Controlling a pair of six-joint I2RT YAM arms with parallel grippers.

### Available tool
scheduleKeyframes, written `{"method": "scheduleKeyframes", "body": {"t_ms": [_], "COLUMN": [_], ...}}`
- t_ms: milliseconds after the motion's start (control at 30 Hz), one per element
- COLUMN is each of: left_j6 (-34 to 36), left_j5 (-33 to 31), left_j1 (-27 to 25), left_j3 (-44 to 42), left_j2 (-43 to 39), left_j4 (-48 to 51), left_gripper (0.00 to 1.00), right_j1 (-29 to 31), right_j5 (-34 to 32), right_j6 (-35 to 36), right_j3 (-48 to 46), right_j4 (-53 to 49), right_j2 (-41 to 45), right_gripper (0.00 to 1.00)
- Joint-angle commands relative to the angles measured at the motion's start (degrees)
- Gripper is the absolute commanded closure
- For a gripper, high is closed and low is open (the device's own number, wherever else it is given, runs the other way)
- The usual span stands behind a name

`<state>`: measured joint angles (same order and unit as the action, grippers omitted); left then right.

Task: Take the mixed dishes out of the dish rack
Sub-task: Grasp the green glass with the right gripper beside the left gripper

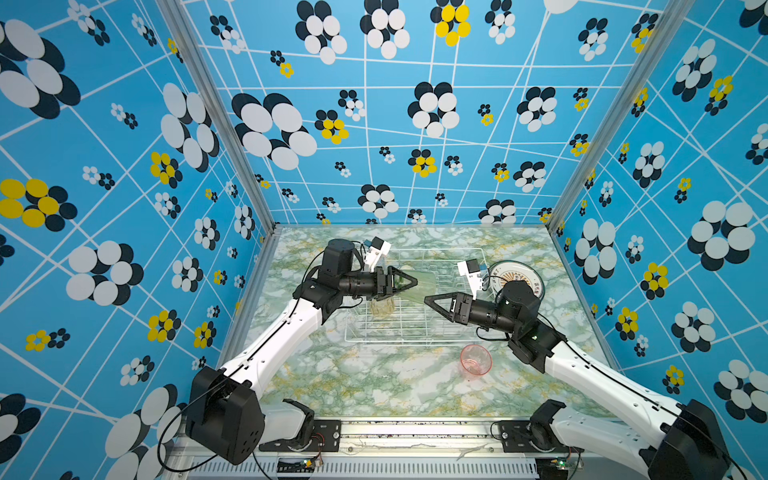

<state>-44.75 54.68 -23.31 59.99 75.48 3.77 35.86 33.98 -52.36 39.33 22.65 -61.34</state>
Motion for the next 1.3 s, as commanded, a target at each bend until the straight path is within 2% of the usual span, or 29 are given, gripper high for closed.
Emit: {"method": "scheduleKeyframes", "body": {"t_ms": [0, 100, 267, 533, 633, 700, 733, 800, 967, 1100, 1200, 1267], "left_j6": [-4.46, -7.09, -9.6, -11.06, -11.28, -11.3, -11.14, -10.16, -5.5, -1.44, 5.5, 12.13], "left_j5": [3.01, 3.36, 3.87, 4.47, 4.55, 4.7, 4.74, 4.03, 2.24, 2.4, 0.1, -4.16], "left_j1": [0.06, 0.06, -0.57, -2.08, -2.37, -2.34, -2.27, -2.31, -1.5, -0.02, 1.71, 2.86], "left_j3": [-1.73, -2.96, -3.77, -3.21, -3.22, -3.3, -3.23, -3.12, -2.02, 0.67, 4.72, 8.55], "left_j2": [0.19, 0.63, 1.77, 3.22, 3.37, 3.19, 3.11, 2.7, 0.14, -2.58, -4.8, -5.9], "left_j4": [-8.23, -12.28, -16.36, -18.79, -19.07, -19.17, -18.87, -17.49, -12.91, -8.67, 2.18, 12.7], "left_gripper": [0.52, 0.52, 0.52, 0.51, 0.51, 0.51, 0.5, 0.41, 0.06, 0.0, 0.0, 0.01], "right_j1": [-0.23, -0.25, -0.18, -0.22, -0.17, -0.22, -0.22, -0.25, -0.18, -0.2, -0.09, 0.28], "right_j5": [-0.01, -1.27, -1.81, -1.72, -2.2, -2.52, -2.6, -2.71, -0.42, 1.17, 0.78, -0.1], "right_j6": [0.04, 0.31, 0.12, -1.16, -1.18, -1.11, -1.08, -0.35, 3.55, 10.17, 16.64, 21.05], "right_j3": [1.91, 2.24, 3.01, 3.87, 4.04, 4.23, 4.3, 4.75, 7.01, 9.86, 12.52, 15.01], "right_j4": [4.91, 6.83, 9.72, 12.49, 12.51, 12.18, 11.79, 10.21, 1.72, -12.44, -25.98, -35.87], "right_j2": [-0.77, -1.21, -2.77, -5.05, -5.37, -5.32, -5.28, -5.05, -3.28, 0.13, 3.06, 4.57], "right_gripper": [0.39, 0.45, 0.63, 0.78, 0.93, 1.0, 1.0, 1.0, 1.0, 1.0, 1.0, 1.0]}}
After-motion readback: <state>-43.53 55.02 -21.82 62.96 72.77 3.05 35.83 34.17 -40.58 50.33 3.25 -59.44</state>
